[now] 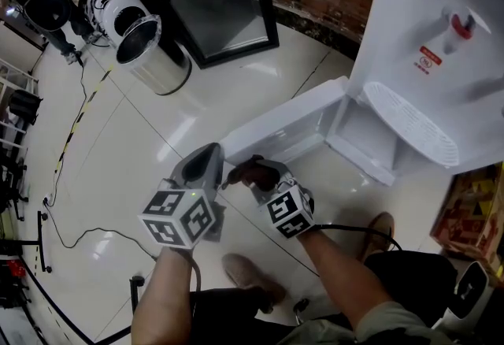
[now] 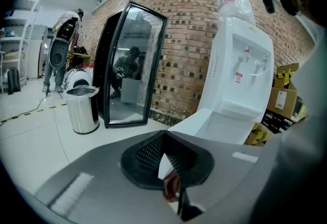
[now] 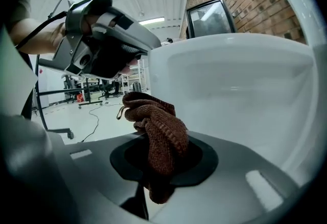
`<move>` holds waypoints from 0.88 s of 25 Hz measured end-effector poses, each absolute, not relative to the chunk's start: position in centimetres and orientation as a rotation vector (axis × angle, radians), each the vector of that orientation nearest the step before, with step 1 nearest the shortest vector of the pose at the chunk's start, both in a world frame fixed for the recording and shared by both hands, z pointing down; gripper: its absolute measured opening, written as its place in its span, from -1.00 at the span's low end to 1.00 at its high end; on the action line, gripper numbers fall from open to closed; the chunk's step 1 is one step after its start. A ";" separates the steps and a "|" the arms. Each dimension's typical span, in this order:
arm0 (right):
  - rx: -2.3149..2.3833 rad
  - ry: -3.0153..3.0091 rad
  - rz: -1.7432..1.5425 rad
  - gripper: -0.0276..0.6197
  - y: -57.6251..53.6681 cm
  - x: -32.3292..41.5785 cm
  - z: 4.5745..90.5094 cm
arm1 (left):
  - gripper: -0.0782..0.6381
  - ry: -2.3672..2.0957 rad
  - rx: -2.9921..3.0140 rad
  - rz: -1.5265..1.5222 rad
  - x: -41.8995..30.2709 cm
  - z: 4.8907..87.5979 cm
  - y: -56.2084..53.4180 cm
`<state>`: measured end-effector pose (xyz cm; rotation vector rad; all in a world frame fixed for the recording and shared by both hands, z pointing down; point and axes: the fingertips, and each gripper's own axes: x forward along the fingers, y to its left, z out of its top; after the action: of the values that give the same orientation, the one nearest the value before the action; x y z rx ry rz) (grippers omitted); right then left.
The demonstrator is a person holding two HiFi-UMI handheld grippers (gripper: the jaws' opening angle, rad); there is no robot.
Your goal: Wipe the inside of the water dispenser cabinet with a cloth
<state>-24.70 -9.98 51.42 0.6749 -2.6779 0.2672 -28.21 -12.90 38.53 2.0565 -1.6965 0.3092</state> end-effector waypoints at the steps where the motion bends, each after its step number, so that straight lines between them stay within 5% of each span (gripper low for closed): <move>1: 0.690 -2.672 0.277 -0.59 -10.3 -24.4 51.5 | -0.79 -1.702 2.057 0.316 -28.2 38.5 -12.9; 22: 0.966 -2.514 0.322 -0.58 -18.4 -18.6 53.0 | -0.79 -1.719 2.032 0.290 -28.4 38.6 -12.9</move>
<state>-18.56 -18.41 53.00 0.9662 -2.5141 0.3222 -28.43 -12.93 38.62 2.0315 -1.7194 0.2900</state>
